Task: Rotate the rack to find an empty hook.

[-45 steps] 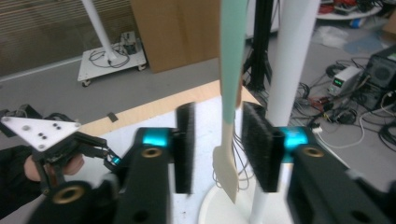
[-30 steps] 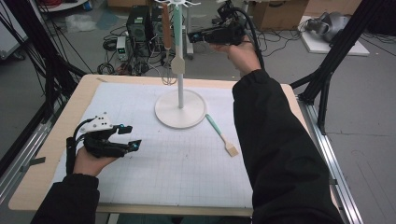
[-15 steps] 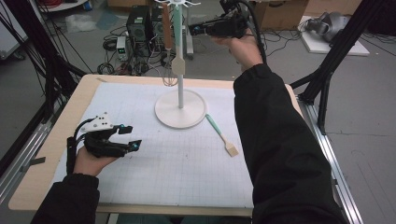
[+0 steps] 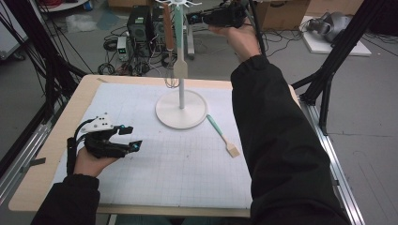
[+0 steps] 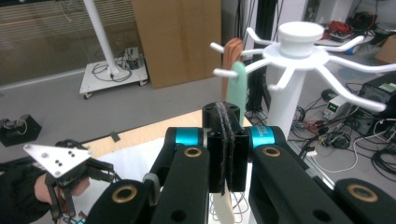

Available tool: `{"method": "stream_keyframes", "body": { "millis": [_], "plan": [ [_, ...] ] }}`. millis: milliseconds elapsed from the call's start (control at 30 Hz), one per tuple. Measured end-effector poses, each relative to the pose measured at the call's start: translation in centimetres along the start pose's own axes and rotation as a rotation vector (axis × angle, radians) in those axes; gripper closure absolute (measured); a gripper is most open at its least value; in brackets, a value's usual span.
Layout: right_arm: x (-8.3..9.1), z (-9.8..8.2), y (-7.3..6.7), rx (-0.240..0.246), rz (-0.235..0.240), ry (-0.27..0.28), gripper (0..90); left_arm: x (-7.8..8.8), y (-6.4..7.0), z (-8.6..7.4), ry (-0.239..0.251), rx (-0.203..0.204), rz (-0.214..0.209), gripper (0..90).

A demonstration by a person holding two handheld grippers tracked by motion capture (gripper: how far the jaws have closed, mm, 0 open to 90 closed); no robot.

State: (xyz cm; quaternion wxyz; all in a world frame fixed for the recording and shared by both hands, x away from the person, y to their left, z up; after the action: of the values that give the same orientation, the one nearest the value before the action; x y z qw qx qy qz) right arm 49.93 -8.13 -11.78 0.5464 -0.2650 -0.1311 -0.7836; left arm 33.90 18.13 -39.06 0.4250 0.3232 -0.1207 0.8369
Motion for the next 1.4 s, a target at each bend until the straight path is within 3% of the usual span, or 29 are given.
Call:
{"method": "stream_keyframes", "body": {
  "millis": [333, 867, 1167, 1400],
  "plan": [
    [-0.9, 1.2, 0.2, 0.004, -0.008, 0.016, 89.3, 0.0, -0.2, -0.1, -0.005, -0.004, 0.004, 33.1],
    [-2.1, 1.6, -0.5, 0.013, -0.019, -0.001, 89.3, -0.1, 0.0, 0.0, -0.001, 0.000, -0.003, 33.0],
    [-0.8, 1.5, -0.4, 0.011, -0.042, 0.019, 89.3, -0.1, 0.1, 0.1, -0.001, -0.002, -0.006, 33.0],
    [-1.3, 1.8, -0.6, 0.016, -0.048, 0.017, 89.3, -0.2, 0.1, 0.0, -0.008, -0.009, -0.006, 33.0]
  ]
}}
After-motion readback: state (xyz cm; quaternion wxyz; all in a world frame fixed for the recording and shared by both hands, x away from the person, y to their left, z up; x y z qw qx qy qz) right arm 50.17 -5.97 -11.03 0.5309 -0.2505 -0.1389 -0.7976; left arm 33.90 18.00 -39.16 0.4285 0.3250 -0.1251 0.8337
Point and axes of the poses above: each handheld gripper's, and its own axes: x roughly backward along the jaws, z roughly out of its top, y roughly to its right, the point moved 6 cm from there along -x, roughly forward along the jaws, and after that the axes turned 13 degrees about -y, right-handed, at the moved point
